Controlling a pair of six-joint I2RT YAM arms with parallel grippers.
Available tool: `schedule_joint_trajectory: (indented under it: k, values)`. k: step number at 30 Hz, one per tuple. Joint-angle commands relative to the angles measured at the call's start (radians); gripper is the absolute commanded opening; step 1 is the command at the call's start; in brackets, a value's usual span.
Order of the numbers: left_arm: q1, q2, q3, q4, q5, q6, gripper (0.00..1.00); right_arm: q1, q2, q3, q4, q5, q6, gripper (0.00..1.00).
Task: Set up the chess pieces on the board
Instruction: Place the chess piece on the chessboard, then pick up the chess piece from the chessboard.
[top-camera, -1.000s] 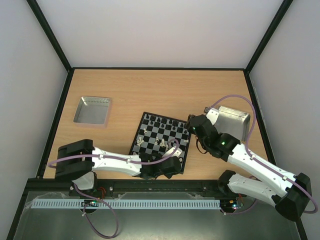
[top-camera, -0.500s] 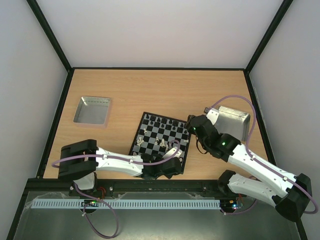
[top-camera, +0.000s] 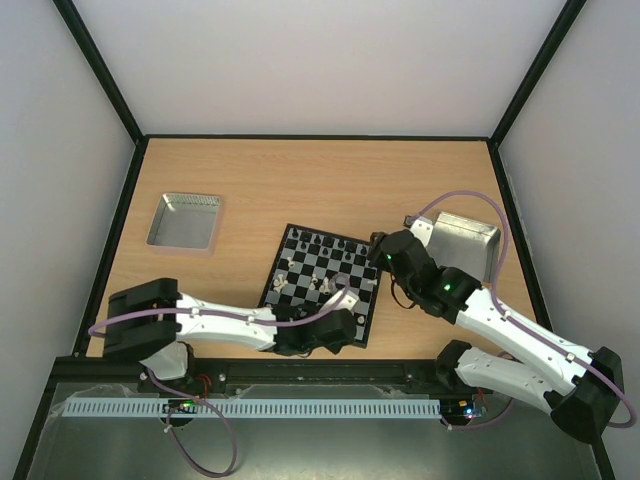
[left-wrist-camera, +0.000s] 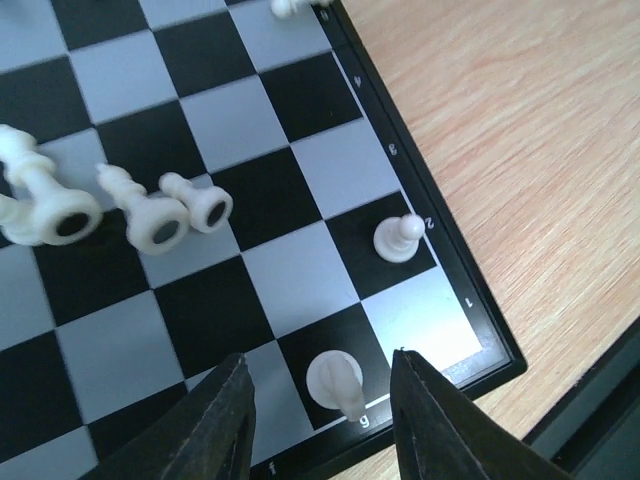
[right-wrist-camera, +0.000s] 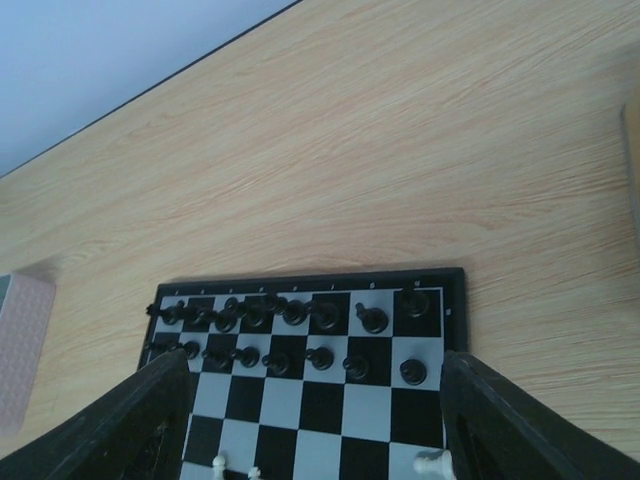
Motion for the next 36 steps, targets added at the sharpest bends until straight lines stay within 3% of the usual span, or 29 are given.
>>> schedule_joint_trajectory:
  k: [1,6,14,17,21,28,31,36]
  values:
    - [0.047,-0.119,-0.027,0.026,0.034,-0.007,0.41,-0.004,-0.007,0.024,0.025,-0.092,-0.044,0.67]
    - [0.128,-0.256,-0.058,0.028,0.069,-0.024,0.45,-0.004,0.033,0.022,0.032,-0.197,-0.091,0.67]
    - [0.367,-0.493,-0.178,0.004,0.152,-0.121,0.48,-0.004,0.173,0.015,0.011,-0.395,-0.191,0.64]
    - [0.452,-0.572,-0.223,-0.002,0.196,-0.14,0.51,0.0,0.227,0.008,-0.004,-0.446,-0.206,0.57]
    - [0.554,-0.648,-0.273,-0.004,0.264,-0.147,0.52,0.033,0.277,-0.005,-0.02,-0.468,-0.201,0.4]
    - [0.611,-0.702,-0.31,-0.001,0.309,-0.146,0.51,0.132,0.369,-0.016,-0.024,-0.456,-0.171,0.35]
    - [0.613,-0.697,-0.317,0.005,0.319,-0.144,0.51,0.148,0.409,-0.011,-0.033,-0.433,-0.166,0.21]
    - [0.617,-0.7,-0.327,0.015,0.33,-0.144,0.51,0.167,0.447,-0.001,-0.042,-0.418,-0.165,0.18]
